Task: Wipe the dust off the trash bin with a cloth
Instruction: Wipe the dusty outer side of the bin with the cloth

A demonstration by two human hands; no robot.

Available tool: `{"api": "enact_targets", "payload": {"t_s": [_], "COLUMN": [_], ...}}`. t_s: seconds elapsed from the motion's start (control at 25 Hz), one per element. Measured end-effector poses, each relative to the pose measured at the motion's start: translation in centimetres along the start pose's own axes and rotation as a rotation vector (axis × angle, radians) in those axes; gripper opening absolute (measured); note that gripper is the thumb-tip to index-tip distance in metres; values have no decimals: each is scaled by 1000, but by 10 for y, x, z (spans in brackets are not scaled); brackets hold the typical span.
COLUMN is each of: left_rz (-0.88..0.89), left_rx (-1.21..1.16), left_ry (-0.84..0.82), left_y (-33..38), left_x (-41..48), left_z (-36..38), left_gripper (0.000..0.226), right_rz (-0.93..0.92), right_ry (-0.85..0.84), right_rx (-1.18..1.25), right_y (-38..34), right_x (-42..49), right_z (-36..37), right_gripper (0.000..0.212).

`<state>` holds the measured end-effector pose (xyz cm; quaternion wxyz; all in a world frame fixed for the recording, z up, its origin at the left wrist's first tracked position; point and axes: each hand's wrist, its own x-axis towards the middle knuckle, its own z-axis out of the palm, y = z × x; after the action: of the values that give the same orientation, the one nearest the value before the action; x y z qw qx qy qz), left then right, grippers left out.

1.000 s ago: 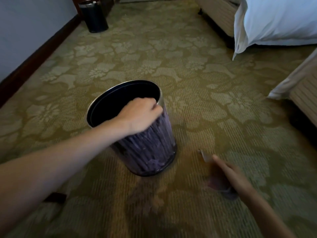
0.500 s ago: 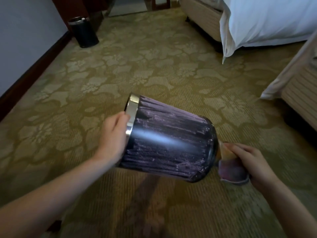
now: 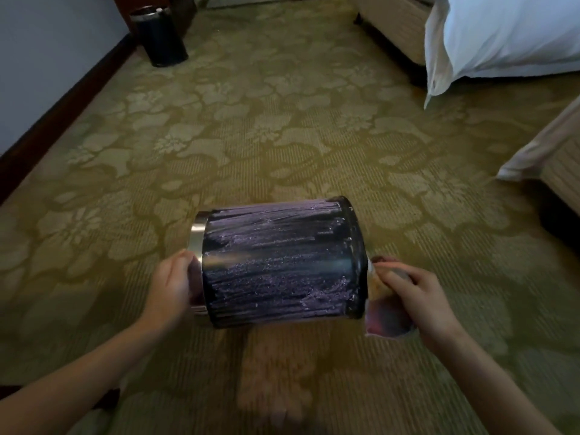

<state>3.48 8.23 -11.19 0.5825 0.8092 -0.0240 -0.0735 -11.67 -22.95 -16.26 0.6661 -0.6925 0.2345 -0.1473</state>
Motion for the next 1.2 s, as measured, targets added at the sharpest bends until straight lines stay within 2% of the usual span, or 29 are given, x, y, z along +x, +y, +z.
{"api": "enact_targets", "payload": {"t_s": [0.12, 0.24, 0.28, 0.4, 0.44, 0.48, 0.52, 0.6, 0.72, 0.76, 0.84, 0.96, 1.08, 1.16, 1.2], "left_rz": [-9, -37, -50, -89, -94, -94, -90, -83, -57, -60, -62, -72, -97, -64, -39], "left_rx": [58, 11, 30, 59, 64, 60, 59, 86, 101, 88, 43, -47, -106, -110, -106], "left_ry": [-69, -125, -149, -123, -119, -128, -142, -155, -119, -88, -58, -88, -100, -125, -136], "left_y": [-20, -22, -21, -17, -12, -8, -6, -4, -12, -14, -18, -24, -26, -27, -29], "left_x": [4, 11, 14, 27, 31, 36, 42, 49, 53, 52, 52, 50, 46, 44, 42], "left_z": [-18, -20, -22, -24, -24, -23, -21, -19, -13, -11, -9, -9, -11, -12, -12], "left_gripper": [39, 43, 46, 49, 49, 50, 50, 50, 49, 48, 48, 47, 46, 46, 46], "right_rz": [-25, -1, 7, 47, 57, 46, 3, -211, -702, -839, -934, -863, -646, -435, -358], "right_ry": [-1, 5, -1, 24, 62, 92, 133, 208, 248, 232, 151, 47, 134, 184, 188], "right_rx": [-8, 5, -7, -25, -1, -5, -87, -470, -1245, -1414, -1609, -1614, -1325, -1086, -1047], "right_y": [-7, -16, -21, -37, -45, -54, -65, -88, -116, -122, -126, -109, -89, -85, -84], "right_x": [4, 5, 4, 2, 2, 2, 3, 6, 15, 21, 32, 37, 28, 21, 18], "right_z": [14, 15, 14, 6, 3, 0, -2, -4, 12, 23, 48, 71, 69, 63, 61], "right_gripper": [29, 11, 16, 70, 74, 65, 48, 20, 18, 19, 19, 17, 19, 35, 43]}}
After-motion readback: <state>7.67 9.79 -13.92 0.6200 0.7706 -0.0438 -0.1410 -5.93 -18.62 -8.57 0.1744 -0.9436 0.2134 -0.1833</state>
